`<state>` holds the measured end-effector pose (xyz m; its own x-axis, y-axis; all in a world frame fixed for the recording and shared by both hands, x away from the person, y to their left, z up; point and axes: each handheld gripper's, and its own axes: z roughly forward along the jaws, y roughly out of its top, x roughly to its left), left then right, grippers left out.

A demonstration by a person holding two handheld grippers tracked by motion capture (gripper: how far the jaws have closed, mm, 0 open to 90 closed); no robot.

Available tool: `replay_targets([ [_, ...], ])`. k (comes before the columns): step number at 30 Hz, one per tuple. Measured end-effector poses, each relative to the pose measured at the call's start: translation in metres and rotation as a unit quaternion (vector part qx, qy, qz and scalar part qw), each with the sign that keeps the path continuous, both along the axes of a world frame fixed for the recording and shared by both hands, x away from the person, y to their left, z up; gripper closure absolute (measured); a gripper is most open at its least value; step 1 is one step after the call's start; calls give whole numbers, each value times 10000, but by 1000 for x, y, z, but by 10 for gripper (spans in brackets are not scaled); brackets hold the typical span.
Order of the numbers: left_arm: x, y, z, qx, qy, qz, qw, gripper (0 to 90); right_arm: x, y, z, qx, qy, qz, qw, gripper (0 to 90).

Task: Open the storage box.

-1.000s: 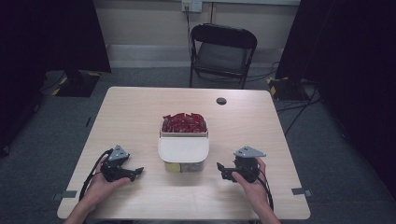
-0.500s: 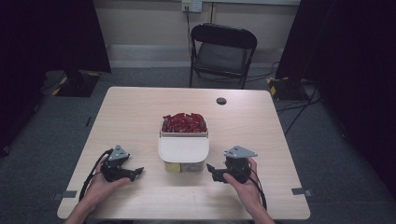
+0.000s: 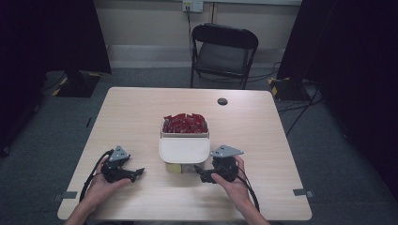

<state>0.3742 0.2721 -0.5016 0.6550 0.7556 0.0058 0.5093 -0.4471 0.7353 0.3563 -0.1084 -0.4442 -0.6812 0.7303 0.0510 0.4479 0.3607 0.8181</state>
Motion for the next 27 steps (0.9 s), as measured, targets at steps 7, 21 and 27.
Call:
replay_targets([
  [7, 0, 0, 0, -1, -1, 2, 10000, 145, 4, 6, 2, 14, -44, -31, 10000, 144],
  [21, 0, 0, 0, -1, -1, 1, 10000, 145, 6, 9, 7, 118, -23, -22, 9999, 132],
  [27, 0, 0, 0, -1, 0, 1, 10000, 145, 6, 8, 8, 144, -22, -15, 9999, 132],
])
